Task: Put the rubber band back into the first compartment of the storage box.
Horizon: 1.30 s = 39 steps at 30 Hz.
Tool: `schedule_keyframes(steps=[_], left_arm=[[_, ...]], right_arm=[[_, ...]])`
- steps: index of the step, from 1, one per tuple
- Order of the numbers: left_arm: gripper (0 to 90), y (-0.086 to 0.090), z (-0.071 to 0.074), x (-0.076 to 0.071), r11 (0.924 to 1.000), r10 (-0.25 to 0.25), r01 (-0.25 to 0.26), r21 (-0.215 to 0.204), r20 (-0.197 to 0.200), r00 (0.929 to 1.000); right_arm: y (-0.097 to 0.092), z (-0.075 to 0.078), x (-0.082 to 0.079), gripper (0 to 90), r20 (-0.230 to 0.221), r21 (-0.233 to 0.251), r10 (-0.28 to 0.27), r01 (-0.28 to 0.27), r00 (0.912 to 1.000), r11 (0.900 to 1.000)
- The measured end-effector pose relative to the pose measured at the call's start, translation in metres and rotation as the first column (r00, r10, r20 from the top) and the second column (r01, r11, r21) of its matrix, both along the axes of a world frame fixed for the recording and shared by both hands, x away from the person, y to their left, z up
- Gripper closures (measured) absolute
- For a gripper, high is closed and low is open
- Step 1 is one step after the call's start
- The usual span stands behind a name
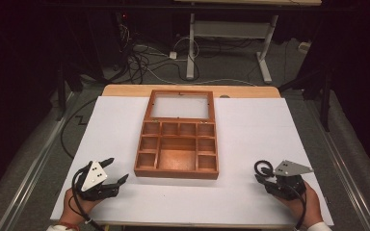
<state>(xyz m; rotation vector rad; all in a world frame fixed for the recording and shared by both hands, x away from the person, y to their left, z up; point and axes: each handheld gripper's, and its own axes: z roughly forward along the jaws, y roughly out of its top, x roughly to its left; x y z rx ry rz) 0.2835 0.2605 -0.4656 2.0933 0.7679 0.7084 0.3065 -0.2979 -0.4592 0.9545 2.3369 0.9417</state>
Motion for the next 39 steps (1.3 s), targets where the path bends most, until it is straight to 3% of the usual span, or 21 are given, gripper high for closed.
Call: schedule_keyframes(steps=[5,7,10,15,21,25,31,38,39], left_arm=[[24.9,0.001,0.000,-0.001,1.0000,-0.001,0.001,0.000,0.005,1.0000],[24.5,0.000,0.000,-0.002,0.9996,-0.007,0.006,0.026,0.018,0.9998],[24.5,-0.001,0.001,-0.003,0.9996,-0.008,0.007,0.027,0.027,0.9996],[24.7,0.000,-0.001,-0.002,0.9994,-0.014,0.013,0.031,0.017,0.9998],[24.7,-0.003,-0.001,-0.002,0.9991,-0.017,0.017,0.038,0.016,0.9997],[24.5,-0.002,-0.001,-0.003,0.9989,-0.021,0.021,0.042,0.010,0.9997],[24.5,-0.003,-0.001,-0.003,0.9989,-0.024,0.024,0.039,0.006,0.9997],[24.5,-0.003,-0.001,-0.004,0.9991,-0.021,0.021,0.036,0.007,0.9997],[24.5,-0.003,-0.001,-0.004,0.9991,-0.021,0.021,0.036,0.007,0.9997]], right_arm=[[0.001,-0.006,0.016,68.8,-0.033,-0.017,-0.037,0.037,0.9988,0.9992],[0.002,-0.009,0.021,72.4,-0.048,-0.031,-0.042,0.041,0.9979,0.9987],[0.002,-0.009,0.026,83.2,-0.076,-0.018,-0.026,0.025,0.9968,0.9995],[0.001,-0.008,0.032,85.6,-0.098,-0.005,-0.004,0.004,0.9952,1.0000],[0.013,0.007,0.030,85.7,-0.040,0.016,0.031,-0.031,0.9987,0.9994],[0.028,0.020,0.025,85.7,0.009,0.030,0.085,-0.085,0.9963,0.9959],[0.051,0.040,0.020,85.7,0.068,0.041,0.162,-0.165,0.9845,0.9855],[0.085,0.060,0.016,85.6,0.110,0.048,0.261,-0.267,0.9591,0.9624],[0.085,0.060,0.016,85.6,0.110,0.048,0.261,-0.267,0.9591,0.9624]])
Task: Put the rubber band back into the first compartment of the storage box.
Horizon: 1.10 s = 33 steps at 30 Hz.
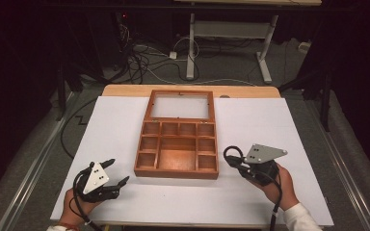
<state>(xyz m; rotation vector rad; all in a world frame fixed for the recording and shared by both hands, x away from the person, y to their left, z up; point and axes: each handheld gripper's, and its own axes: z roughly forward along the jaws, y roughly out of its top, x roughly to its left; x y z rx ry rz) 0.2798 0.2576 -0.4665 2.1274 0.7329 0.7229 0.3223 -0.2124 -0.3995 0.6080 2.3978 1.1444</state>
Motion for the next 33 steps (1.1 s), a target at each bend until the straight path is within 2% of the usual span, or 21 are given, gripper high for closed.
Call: schedule_keyframes(steps=[1,7,9,11,13,14,17,21,24,25,26,27,32,33], left_arm=[[24.5,0.000,0.000,0.000,1.0000,0.000,0.000,0.000,0.000,1.0000],[24.9,0.000,0.000,0.000,0.9999,-0.001,0.001,0.010,0.001,1.0000],[24.9,0.000,0.000,0.000,0.9999,-0.001,0.001,0.010,0.002,1.0000],[24.9,0.000,0.000,0.000,1.0000,0.000,0.000,0.007,0.001,1.0000],[24.9,0.001,0.000,0.000,1.0000,0.005,-0.005,0.007,0.001,1.0000],[24.9,0.001,0.000,0.000,0.9999,0.005,-0.005,0.013,0.003,1.0000],[24.9,0.000,-0.001,-0.001,0.9998,0.003,-0.003,0.020,0.004,1.0000],[24.9,-0.001,-0.001,-0.001,0.9998,-0.002,0.002,0.021,0.006,1.0000],[24.9,-0.001,-0.002,-0.001,0.9997,-0.004,0.004,0.023,0.006,1.0000],[24.9,-0.001,-0.002,-0.001,0.9997,-0.004,0.004,0.023,0.006,1.0000],[24.9,-0.001,-0.002,-0.001,0.9997,-0.007,0.007,0.024,0.004,1.0000],[24.9,0.000,-0.002,-0.002,0.9997,-0.007,0.007,0.022,0.004,1.0000],[24.9,0.001,-0.002,-0.002,0.9999,-0.003,0.002,0.015,0.007,1.0000],[24.9,0.001,-0.002,-0.002,0.9999,-0.003,0.002,0.015,0.007,1.0000]], right_arm=[[0.011,0.004,0.002,85.6,0.007,-0.004,0.026,-0.026,0.9996,0.9996],[0.038,0.012,0.014,85.6,0.022,0.000,0.076,-0.076,0.9968,0.9971],[0.049,0.013,0.019,85.6,0.016,0.002,0.101,-0.101,0.9948,0.9949],[0.064,0.012,0.024,85.7,0.008,-0.022,0.128,-0.127,0.9918,0.9916],[0.069,0.011,0.026,85.6,0.004,-0.029,0.135,-0.135,0.9909,0.9905],[0.083,0.011,0.031,85.7,-0.004,-0.036,0.153,-0.153,0.9882,0.9876],[0.093,0.010,0.036,85.7,-0.017,-0.034,0.168,-0.169,0.9856,0.9851],[0.127,0.011,0.050,85.6,-0.031,-0.069,0.208,-0.209,0.9777,0.9754],[0.142,0.013,0.059,85.6,-0.045,-0.076,0.222,-0.225,0.9740,0.9714],[0.142,0.013,0.059,85.6,-0.045,-0.076,0.222,-0.225,0.9740,0.9714],[0.154,0.014,0.066,85.6,-0.062,-0.087,0.228,-0.232,0.9718,0.9687],[0.158,0.013,0.069,85.6,-0.066,-0.092,0.231,-0.236,0.9708,0.9674],[0.185,0.009,0.086,85.7,-0.081,-0.146,0.224,-0.234,0.9712,0.9613],[0.185,0.009,0.086,85.7,-0.081,-0.146,0.224,-0.234,0.9712,0.9613]])
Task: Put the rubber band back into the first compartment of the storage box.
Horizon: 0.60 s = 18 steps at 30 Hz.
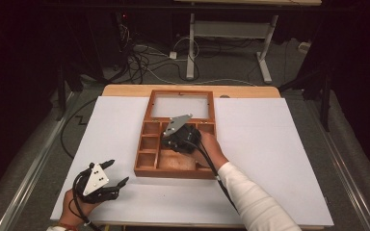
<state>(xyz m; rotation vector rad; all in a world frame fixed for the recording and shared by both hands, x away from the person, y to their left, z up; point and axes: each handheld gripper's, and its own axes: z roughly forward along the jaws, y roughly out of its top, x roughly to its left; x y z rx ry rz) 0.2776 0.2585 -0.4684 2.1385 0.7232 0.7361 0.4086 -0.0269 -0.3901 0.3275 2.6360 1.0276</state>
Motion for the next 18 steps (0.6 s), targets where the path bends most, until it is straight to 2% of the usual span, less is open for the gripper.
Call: schedule_keyframes(steps=[1,7,11,15,18], left_arm=[[24.9,0.001,0.000,0.000,1.0000,-0.002,0.002,0.002,0.000,1.0000],[24.9,0.003,0.000,-0.001,0.9999,0.002,-0.002,-0.017,0.003,1.0000],[25.0,0.004,0.000,-0.001,0.9998,0.000,0.000,-0.019,0.003,1.0000],[25.1,0.004,0.000,-0.001,0.9999,-0.004,0.005,-0.016,0.007,1.0000],[25.1,0.005,0.000,-0.001,0.9999,-0.008,0.008,-0.014,0.011,0.9999]], right_arm=[[0.008,-0.001,0.007,85.6,-0.007,-0.005,-0.002,0.002,1.0000,1.0000],[0.030,-0.003,0.027,85.6,-0.022,-0.021,-0.007,0.006,0.9997,0.9998],[0.044,-0.009,0.042,85.4,-0.048,-0.059,-0.019,0.017,0.9986,0.9981],[0.055,-0.015,0.050,85.3,-0.039,-0.083,-0.038,0.034,0.9985,0.9960],[0.062,-0.018,0.055,85.2,-0.057,-0.090,-0.052,0.047,0.9970,0.9949]])
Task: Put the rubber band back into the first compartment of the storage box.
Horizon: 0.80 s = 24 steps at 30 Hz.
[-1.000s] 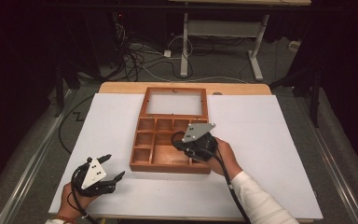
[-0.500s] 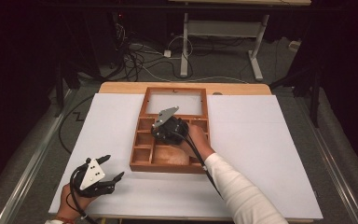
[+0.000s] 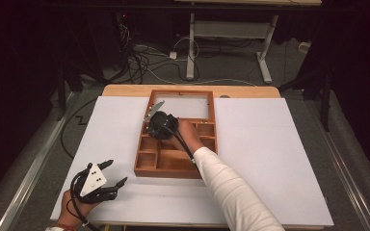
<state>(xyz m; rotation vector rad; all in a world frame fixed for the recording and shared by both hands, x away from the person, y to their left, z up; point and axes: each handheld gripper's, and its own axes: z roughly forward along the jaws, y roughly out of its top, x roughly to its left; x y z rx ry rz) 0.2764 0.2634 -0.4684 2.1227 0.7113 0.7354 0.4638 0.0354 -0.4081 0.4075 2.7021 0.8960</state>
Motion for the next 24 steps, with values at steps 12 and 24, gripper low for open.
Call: schedule_keyframes(steps=[12,24], left_arm=[[25.1,0.001,-0.001,0.002,1.0000,-0.007,0.007,0.001,-0.006,1.0000],[25.0,0.000,-0.001,0.002,0.9999,-0.012,0.012,0.005,0.000,0.9999]], right_arm=[[0.017,-0.006,0.012,74.6,-0.012,-0.028,-0.050,0.049,0.9987,0.9984],[-0.007,0.008,0.009,64.4,-0.025,0.092,-0.140,0.142,0.9898,0.9857]])
